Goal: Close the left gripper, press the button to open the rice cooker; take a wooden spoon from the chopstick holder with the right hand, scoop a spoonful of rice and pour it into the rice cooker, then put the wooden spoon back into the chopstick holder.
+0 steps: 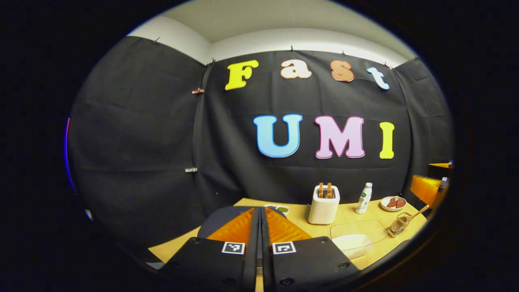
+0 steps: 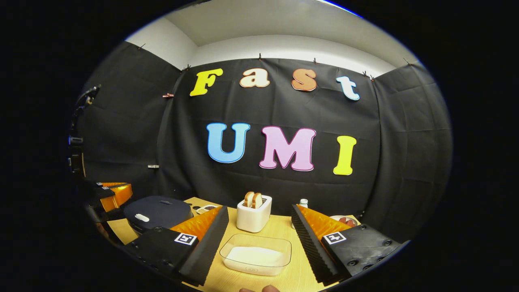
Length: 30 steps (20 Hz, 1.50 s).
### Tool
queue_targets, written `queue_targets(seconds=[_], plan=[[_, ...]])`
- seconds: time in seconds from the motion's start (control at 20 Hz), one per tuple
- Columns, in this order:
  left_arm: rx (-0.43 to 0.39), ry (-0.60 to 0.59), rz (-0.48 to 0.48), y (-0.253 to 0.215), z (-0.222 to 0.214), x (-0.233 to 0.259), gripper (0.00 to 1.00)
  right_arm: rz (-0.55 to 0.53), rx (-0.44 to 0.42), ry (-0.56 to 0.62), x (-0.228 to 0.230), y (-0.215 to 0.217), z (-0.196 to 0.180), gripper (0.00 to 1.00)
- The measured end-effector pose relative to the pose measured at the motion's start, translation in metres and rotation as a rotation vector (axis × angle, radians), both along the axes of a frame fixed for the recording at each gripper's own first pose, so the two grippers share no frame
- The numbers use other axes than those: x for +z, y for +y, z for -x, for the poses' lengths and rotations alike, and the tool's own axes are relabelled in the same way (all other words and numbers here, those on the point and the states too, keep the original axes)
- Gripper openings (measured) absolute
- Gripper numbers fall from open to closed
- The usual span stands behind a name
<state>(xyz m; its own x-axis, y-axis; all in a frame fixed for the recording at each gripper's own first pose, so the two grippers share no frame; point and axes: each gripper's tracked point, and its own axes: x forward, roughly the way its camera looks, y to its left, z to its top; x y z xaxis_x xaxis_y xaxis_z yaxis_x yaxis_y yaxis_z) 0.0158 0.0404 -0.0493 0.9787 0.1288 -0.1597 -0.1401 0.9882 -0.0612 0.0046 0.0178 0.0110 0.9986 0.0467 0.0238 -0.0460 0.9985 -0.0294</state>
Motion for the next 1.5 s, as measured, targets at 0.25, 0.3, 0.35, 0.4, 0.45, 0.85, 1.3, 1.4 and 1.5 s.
queue_targets(seconds=[0.25,0.3,0.35,0.4,0.45,0.85,1.3,1.4,1.5], plan=[[0.027,0.134,0.018,0.016,-0.016,-0.049,0.07,0.011,-0.003,0.014,-0.005,0.003,-0.007,0.97],[0.03,0.131,0.018,0.019,-0.021,-0.051,0.07,0.013,-0.004,0.015,-0.005,0.004,-0.008,0.97],[0.031,0.138,0.014,0.021,-0.025,-0.055,0.07,0.015,-0.004,0.018,-0.006,0.005,-0.01,0.97],[0.033,0.157,0.009,0.024,-0.028,-0.062,0.07,0.017,-0.002,0.018,-0.006,0.006,-0.01,0.97],[0.028,0.174,0.013,0.024,-0.031,-0.069,0.07,0.017,-0.003,0.017,-0.006,0.006,-0.011,0.97],[0.043,0.274,0.08,0.024,-0.027,-0.111,0.08,0.019,-0.026,0.023,-0.008,-0.004,-0.013,0.96],[-0.054,0.135,-0.045,-0.002,-0.027,-0.066,0.63,0.004,-0.032,0.024,-0.008,-0.01,-0.013,0.96],[-0.033,0.038,-0.11,-0.001,-0.025,-0.033,0.92,0.003,-0.036,0.029,-0.009,-0.013,-0.011,0.97],[-0.025,-0.016,-0.127,-0.007,-0.024,-0.013,0.94,-0.005,-0.045,0.03,-0.01,-0.021,-0.009,0.97]])
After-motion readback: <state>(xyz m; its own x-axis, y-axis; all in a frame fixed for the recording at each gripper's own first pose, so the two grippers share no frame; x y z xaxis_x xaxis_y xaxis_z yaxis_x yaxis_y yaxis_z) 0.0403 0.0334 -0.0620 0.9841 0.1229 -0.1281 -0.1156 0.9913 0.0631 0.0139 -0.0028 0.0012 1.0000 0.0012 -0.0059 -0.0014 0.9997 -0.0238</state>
